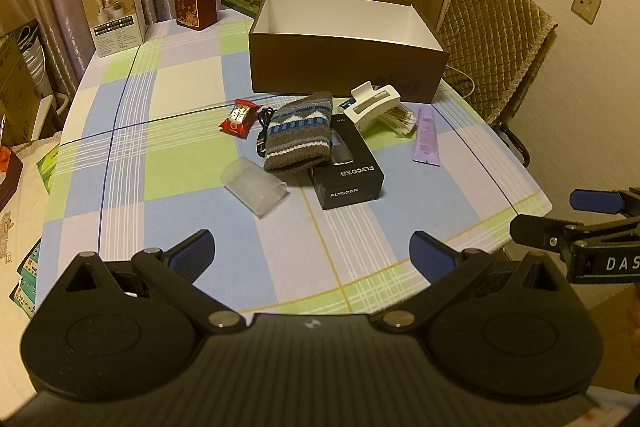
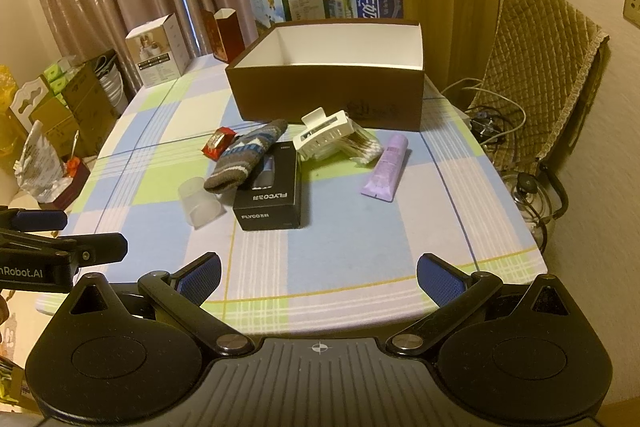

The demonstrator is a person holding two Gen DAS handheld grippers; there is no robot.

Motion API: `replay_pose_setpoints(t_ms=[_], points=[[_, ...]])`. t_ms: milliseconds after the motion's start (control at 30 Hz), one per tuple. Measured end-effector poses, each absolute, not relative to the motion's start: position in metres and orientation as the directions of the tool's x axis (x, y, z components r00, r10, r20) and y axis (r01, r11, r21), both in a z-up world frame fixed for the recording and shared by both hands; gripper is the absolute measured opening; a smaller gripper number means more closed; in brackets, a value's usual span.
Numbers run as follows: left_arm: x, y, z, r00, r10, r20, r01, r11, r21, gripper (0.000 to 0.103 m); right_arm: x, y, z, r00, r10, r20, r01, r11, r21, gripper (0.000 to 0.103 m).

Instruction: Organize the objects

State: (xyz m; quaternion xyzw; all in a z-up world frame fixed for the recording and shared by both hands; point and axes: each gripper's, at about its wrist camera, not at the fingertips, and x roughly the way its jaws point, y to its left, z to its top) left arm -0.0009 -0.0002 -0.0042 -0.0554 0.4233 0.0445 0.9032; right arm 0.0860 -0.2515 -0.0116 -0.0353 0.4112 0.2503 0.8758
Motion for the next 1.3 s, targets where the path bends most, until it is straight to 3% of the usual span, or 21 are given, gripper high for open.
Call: replay_pose_setpoints(t_ms=[1300], points=[[0.054,0.008,-0.013,0.598,0.063,-0.799,-0.186,0.981,-0.062,0.102,0.144,-0.246,-0.02,0.49,0.425,-0.762,-0.501,0.852,0.153,0.101]])
